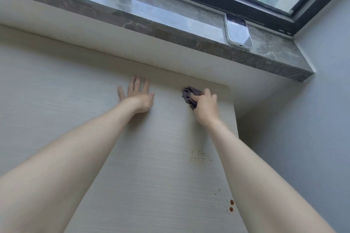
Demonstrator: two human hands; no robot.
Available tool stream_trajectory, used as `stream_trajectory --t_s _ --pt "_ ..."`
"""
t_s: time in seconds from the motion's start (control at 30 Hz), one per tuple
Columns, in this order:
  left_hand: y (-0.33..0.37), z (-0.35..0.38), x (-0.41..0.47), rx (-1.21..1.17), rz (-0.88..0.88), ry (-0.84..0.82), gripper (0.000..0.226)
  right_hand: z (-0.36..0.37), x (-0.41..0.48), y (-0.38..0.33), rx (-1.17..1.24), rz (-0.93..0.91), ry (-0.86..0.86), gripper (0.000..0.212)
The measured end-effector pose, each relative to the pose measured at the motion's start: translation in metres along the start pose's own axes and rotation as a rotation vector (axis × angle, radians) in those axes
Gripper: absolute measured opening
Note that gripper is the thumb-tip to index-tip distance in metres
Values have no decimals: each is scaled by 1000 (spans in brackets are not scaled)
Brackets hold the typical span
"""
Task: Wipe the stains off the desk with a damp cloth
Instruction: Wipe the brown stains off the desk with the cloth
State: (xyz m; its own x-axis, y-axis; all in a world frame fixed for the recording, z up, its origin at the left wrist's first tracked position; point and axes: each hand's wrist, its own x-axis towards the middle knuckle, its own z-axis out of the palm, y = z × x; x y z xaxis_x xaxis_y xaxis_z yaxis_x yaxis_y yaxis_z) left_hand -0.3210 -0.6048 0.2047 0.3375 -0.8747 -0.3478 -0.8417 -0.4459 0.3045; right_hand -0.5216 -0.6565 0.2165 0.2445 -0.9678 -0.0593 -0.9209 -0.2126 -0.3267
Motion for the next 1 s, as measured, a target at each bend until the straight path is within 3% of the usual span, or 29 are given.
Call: stream_trajectory --t_s 0.07,0.17,0.37,0.5,0.63,0.7,0.9,1.0 --pt "0 1 1 -5 -5 -5 56 7 -14 -4 -3 -134 28 45" --pt "1 -1 1 -11 -6 -3 56 2 -23 6 42 -194 13 53" --pt "0 0 1 6 0 5 56 6 -21 -15 32 47 87 44" --pt "0 2 2 -11 -4 10 56 7 -42 -4 -65 -168 54 49" --pt "0 3 1 -13 8 29 56 -12 -21 10 -7 64 42 51" --pt "0 3 0 -13 9 33 56 -11 -26 -1 -30 82 40 49" --pt "-1 0 0 -25 11 15 56 -6 -49 15 -81 -207 18 43" --pt "-2 -1 0 -23 20 12 57 -14 -25 21 15 32 24 39"
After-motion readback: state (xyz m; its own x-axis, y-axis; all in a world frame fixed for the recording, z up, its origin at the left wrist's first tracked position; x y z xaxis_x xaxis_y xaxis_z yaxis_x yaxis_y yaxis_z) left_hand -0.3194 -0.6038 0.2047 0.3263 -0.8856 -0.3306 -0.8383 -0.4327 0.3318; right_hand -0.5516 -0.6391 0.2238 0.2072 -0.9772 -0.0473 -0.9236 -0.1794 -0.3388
